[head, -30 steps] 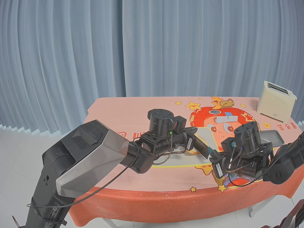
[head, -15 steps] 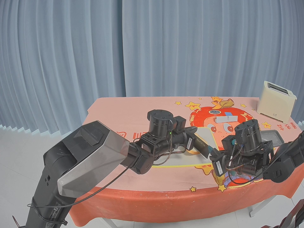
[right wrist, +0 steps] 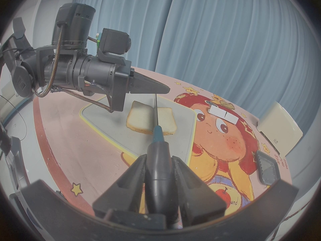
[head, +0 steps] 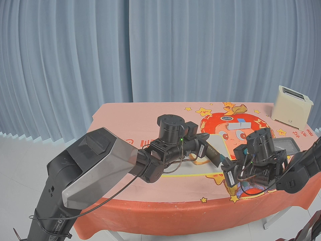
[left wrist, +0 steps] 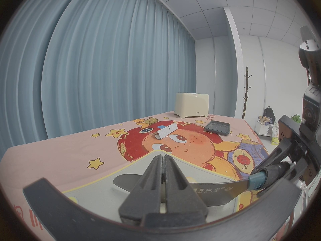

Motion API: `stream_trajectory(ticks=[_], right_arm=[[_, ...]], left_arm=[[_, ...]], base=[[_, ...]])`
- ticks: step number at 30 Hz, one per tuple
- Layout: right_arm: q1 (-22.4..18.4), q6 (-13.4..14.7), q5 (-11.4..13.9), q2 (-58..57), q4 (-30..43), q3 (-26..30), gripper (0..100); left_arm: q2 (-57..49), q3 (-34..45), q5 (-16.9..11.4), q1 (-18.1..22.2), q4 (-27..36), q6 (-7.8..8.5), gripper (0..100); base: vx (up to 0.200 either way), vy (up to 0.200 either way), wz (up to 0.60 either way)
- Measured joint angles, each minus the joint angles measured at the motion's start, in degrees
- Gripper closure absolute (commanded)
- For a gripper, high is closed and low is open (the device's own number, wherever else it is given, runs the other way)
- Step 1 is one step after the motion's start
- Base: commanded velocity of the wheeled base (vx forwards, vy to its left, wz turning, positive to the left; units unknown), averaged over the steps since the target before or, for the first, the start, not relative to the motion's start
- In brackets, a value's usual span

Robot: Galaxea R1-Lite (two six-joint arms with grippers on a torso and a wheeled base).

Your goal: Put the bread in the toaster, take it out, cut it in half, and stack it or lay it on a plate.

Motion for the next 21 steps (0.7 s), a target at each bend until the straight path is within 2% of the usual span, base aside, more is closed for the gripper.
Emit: stream_trajectory(ticks=[21], right_arm=[[-0.09,0.11,0.07,0.26,-2.68,-0.29,100]], left_arm=[[0.94,0.46,0.16,0.00,-0.44,-0.09,100]], base=[[0.000,0.000,0.00]])
